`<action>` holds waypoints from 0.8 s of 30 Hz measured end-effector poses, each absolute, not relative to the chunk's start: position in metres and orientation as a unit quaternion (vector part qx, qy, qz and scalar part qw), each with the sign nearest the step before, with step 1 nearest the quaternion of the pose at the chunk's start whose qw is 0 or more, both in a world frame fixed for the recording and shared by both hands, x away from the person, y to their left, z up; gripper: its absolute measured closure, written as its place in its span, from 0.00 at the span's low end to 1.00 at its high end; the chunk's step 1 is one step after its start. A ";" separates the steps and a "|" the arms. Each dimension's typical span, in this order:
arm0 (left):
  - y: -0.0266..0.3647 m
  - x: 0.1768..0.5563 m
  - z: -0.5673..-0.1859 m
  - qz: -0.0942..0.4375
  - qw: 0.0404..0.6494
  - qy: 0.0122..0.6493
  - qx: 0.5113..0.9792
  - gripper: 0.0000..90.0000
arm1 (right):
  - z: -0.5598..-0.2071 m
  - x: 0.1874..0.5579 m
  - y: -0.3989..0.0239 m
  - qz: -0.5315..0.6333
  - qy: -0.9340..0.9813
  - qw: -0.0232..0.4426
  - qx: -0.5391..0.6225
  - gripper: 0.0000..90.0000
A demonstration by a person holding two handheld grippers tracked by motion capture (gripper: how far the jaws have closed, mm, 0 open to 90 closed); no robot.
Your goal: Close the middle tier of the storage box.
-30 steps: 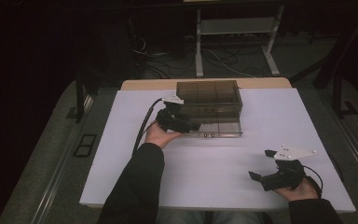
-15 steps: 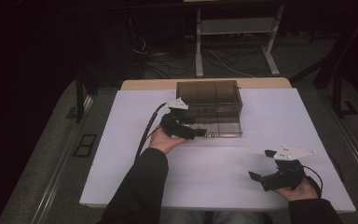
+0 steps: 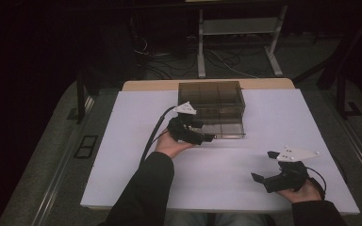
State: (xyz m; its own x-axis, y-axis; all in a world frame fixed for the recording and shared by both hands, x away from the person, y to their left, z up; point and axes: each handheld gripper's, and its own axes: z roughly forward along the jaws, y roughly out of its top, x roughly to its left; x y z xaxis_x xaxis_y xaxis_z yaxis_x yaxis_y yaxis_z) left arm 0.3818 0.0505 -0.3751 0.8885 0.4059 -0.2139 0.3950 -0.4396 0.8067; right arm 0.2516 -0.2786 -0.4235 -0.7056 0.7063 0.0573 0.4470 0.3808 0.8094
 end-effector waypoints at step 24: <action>0.028 0.374 -0.399 -0.010 0.446 0.202 0.872 0.40 | -0.424 0.252 -0.278 0.431 0.818 0.148 0.352 0.00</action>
